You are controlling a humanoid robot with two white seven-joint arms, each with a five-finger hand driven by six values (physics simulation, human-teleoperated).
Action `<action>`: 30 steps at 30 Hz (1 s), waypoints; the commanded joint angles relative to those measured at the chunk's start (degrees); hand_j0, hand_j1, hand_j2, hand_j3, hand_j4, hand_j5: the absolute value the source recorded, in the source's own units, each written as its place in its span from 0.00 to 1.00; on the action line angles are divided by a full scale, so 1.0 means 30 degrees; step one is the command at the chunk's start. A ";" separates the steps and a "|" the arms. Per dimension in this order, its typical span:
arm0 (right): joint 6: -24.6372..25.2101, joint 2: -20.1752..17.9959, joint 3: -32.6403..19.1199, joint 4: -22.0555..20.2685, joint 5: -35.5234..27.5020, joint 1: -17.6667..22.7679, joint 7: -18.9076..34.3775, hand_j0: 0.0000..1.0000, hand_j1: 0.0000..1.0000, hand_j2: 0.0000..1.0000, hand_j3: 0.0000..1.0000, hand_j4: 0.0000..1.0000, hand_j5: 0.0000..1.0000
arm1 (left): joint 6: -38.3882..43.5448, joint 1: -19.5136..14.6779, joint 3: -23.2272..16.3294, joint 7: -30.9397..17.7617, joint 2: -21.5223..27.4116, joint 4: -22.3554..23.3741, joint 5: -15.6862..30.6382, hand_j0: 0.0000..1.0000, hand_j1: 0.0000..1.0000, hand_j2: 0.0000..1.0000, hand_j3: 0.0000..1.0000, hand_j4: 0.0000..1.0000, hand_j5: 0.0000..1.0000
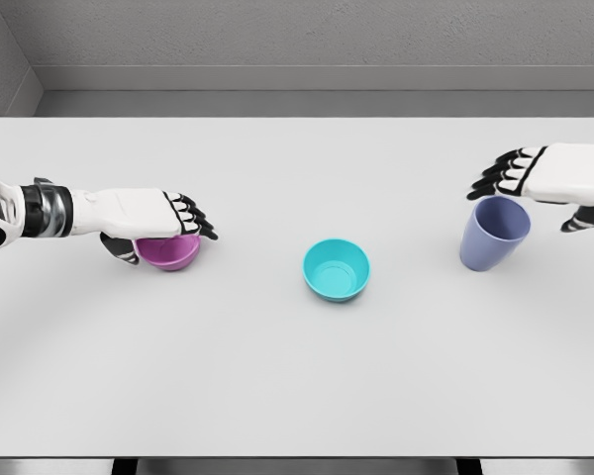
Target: Stacking bowl and cup with both arms
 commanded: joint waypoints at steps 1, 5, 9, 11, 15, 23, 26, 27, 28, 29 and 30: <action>0.0050 0.0004 0.0021 0.0231 -0.0048 0.0000 -0.0008 1.00 1.00 1.00 1.00 1.00 1.00 | 0.0041 0.0000 0.0015 0.0007 0.0034 0.0050 0.0031 1.00 1.00 1.00 1.00 1.00 1.00; 0.0050 0.0033 0.0139 0.0231 -0.0019 0.0000 -0.0008 1.00 1.00 1.00 1.00 1.00 1.00 | 0.0041 0.0000 0.0015 0.0007 0.0005 0.0108 -0.0116 1.00 1.00 1.00 1.00 1.00 1.00; 0.0050 0.0531 0.0520 0.0231 0.0186 -0.0029 -0.0008 1.00 1.00 1.00 1.00 1.00 1.00 | 0.0041 0.0000 0.0015 0.0007 -0.0025 0.0167 -0.0116 1.00 1.00 1.00 1.00 1.00 1.00; 0.0050 0.0589 0.0490 0.0231 0.0392 -0.0029 -0.0008 1.00 1.00 1.00 1.00 1.00 1.00 | 0.0041 0.0000 0.0015 0.0007 -0.0025 0.0196 -0.0116 1.00 1.00 1.00 1.00 1.00 1.00; 0.0050 0.0736 0.0578 0.0231 0.0421 -0.0029 -0.0008 1.00 1.00 1.00 1.00 1.00 1.00 | 0.0041 0.0029 0.0015 0.0007 -0.0142 0.0226 -0.0233 1.00 1.00 1.00 1.00 1.00 1.00; 0.0050 0.1087 0.0695 0.0348 0.0538 -0.0088 -0.0008 1.00 1.00 1.00 1.00 1.00 1.00 | 0.0041 0.0029 0.0015 0.0007 -0.0288 0.0226 -0.0321 1.00 1.00 1.00 1.00 1.00 1.00; 0.0050 0.1409 0.0929 0.0758 0.0655 -0.0088 -0.0008 1.00 1.00 1.00 1.00 1.00 1.00 | 0.0041 0.0029 0.0015 0.0007 -0.0288 0.0226 -0.0321 1.00 1.00 1.00 1.00 1.00 1.00; 0.0050 0.1410 0.0930 0.0787 0.0685 -0.0088 -0.0008 1.00 1.00 1.00 1.00 1.00 1.00 | 0.0041 0.0029 -0.0014 0.0007 -0.0259 0.0226 -0.0350 1.00 1.00 1.00 1.00 1.00 1.00; 0.0050 0.1439 0.0901 0.0933 0.0685 -0.0117 -0.0008 1.00 1.00 1.00 1.00 1.00 1.00 | 0.0041 0.0029 0.0014 0.0007 -0.0259 0.0226 -0.0379 0.99 0.99 0.99 0.99 0.99 0.99; 0.0050 0.1439 0.0900 0.1051 0.0685 -0.0147 -0.0008 1.00 1.00 1.00 1.00 1.00 1.00 | 0.0041 0.0029 0.0015 -0.0022 -0.0259 0.0226 -0.0379 0.96 0.96 0.96 0.96 0.96 0.96; 0.0050 0.1439 0.0900 0.1080 0.0714 -0.0147 -0.0008 1.00 1.00 1.00 1.00 1.00 1.00 | 0.0041 0.0029 0.0015 -0.0022 -0.0259 0.0197 -0.0379 0.93 0.93 0.93 0.93 0.93 0.93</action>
